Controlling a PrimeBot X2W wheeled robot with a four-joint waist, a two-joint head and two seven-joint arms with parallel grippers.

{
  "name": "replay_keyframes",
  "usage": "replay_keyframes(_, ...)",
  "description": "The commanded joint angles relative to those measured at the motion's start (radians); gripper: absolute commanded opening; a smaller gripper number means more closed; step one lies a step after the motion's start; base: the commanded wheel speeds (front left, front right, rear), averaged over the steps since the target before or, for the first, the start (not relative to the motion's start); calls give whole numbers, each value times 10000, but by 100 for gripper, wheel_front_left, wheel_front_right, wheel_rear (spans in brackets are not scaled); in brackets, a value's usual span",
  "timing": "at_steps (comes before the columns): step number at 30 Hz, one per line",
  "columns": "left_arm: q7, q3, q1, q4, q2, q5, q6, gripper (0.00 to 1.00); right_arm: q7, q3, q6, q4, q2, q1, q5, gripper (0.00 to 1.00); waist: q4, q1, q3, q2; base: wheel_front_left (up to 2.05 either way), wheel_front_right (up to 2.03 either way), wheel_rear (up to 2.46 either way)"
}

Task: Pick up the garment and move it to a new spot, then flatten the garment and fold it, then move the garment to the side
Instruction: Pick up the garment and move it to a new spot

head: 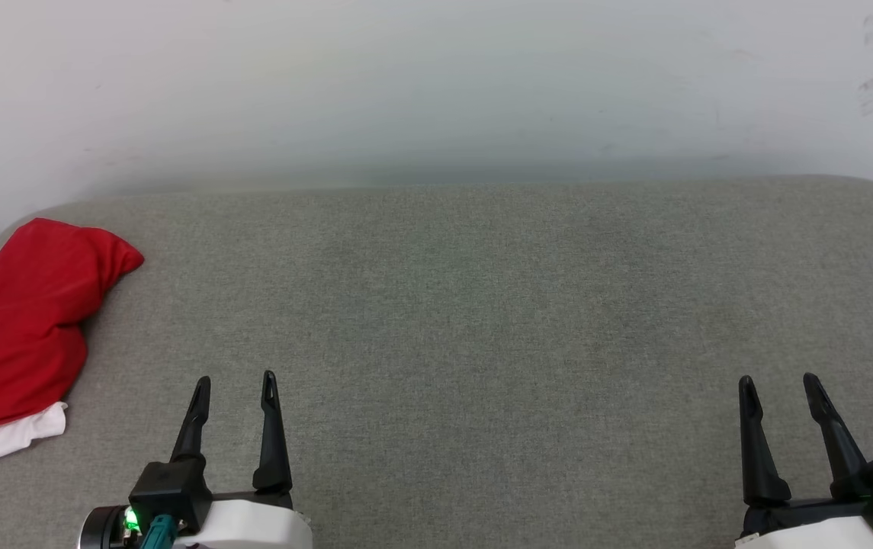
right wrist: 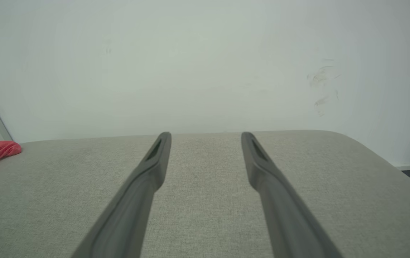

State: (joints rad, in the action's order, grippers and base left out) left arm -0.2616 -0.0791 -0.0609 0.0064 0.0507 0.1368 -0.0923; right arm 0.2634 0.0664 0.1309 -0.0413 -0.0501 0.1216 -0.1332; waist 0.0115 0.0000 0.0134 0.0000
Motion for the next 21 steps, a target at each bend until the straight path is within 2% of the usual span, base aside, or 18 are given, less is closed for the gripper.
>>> replay_keyframes(1, -52, 28, -81, 19, -7, 38, 1, 100, 21, 0, -3, 4, 0, 88, -49, 100, -1, 0, 1, 0, 0, 0, 0)
replay_keyframes(12, -52, 45, 39, 120, -5, 57, 17, 100, 21, 29, -3, 36, 0, 84, -142, 100, 173, 0, 26, 0, 0, 0, 0)
replay_keyframes(21, -51, 118, 108, 195, -5, 15, -27, 100, 21, 9, -3, -38, 0, 168, 34, 100, 1005, 0, 63, 0, 0, 0, 0)
